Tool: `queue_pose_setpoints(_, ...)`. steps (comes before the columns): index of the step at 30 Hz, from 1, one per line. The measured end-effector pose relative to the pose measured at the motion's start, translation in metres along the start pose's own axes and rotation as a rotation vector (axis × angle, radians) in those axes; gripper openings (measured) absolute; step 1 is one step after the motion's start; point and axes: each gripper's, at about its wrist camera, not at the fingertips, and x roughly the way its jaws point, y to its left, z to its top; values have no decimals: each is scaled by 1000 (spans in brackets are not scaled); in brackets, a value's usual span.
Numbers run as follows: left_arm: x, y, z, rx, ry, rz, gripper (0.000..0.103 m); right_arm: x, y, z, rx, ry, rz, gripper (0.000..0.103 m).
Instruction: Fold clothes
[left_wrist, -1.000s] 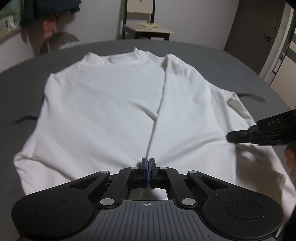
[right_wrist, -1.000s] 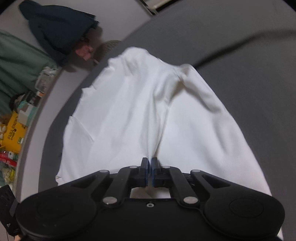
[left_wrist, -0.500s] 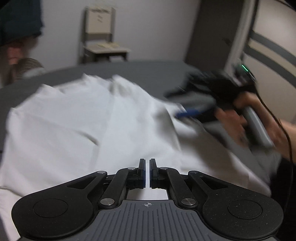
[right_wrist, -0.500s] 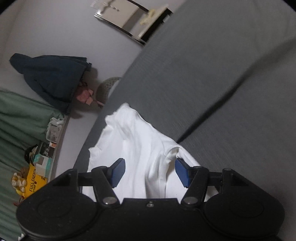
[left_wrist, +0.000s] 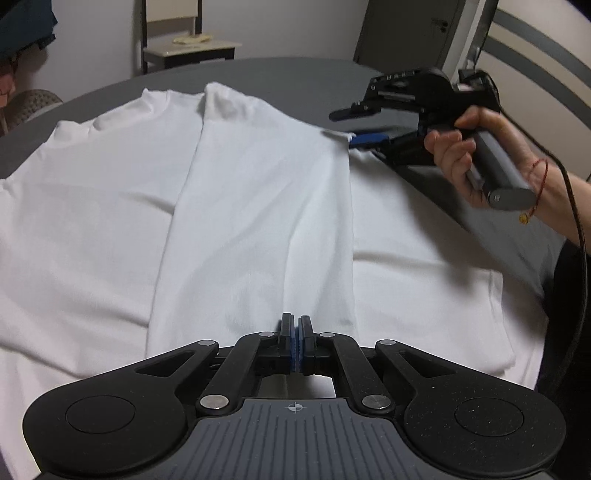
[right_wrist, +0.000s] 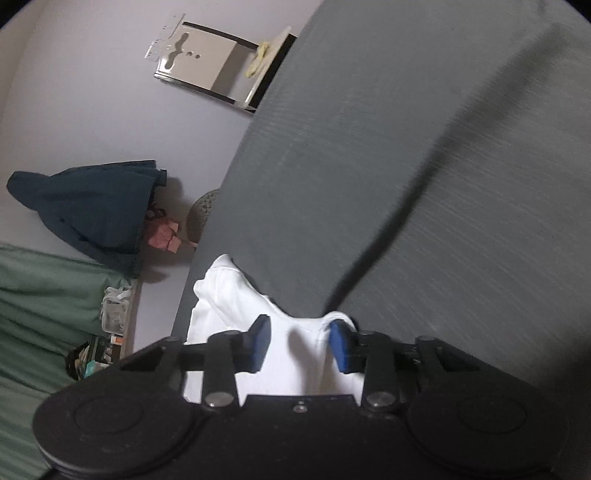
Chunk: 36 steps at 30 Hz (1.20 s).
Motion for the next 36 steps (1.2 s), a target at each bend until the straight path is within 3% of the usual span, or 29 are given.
queue_pose_setpoints(2, -2, -2, -1, 13, 29, 6, 1, -5, 5, -2, -11, 0, -32, 37)
queue_pose_setpoints(6, -10, -7, 5, 37, 68, 33, 1, -25, 19, -8, -35, -25, -68, 68)
queue_pose_setpoints(9, -20, -12, 14, 38, 24, 64, 1, -34, 40, -14, -119, -24, -24, 68)
queue_pose_setpoints(13, -25, -12, 23, 41, -49, 93, 1, -2, 98, -14, -406, -62, -55, 68)
queue_pose_setpoints(16, -17, -7, 23, 42, -48, 103, 1, 52, 141, -9, -614, -40, -146, 65)
queue_pose_setpoints(18, -11, -4, 23, 43, -48, 109, 1, 90, 161, -3, -707, 10, -222, 55)
queue_pose_setpoints(20, -6, -1, 23, 43, -48, 116, 1, 122, 178, 1, -759, 65, -299, 49)
queue_pose_setpoints(27, 10, -3, 23, 77, -42, 58, 1, 190, 227, -9, -902, 226, -512, 49)
queue_pose_setpoints(32, 17, -3, 23, 94, -42, 34, 1, 229, 238, -28, -1000, 356, -681, 45)
queue_pose_setpoints(34, 17, 0, 23, 78, -42, 22, 1, 242, 240, -38, -1052, 388, -745, 41)
queue_pose_setpoints(36, 18, 3, 23, 65, -43, 14, 1, 252, 241, -45, -1092, 391, -805, 23)
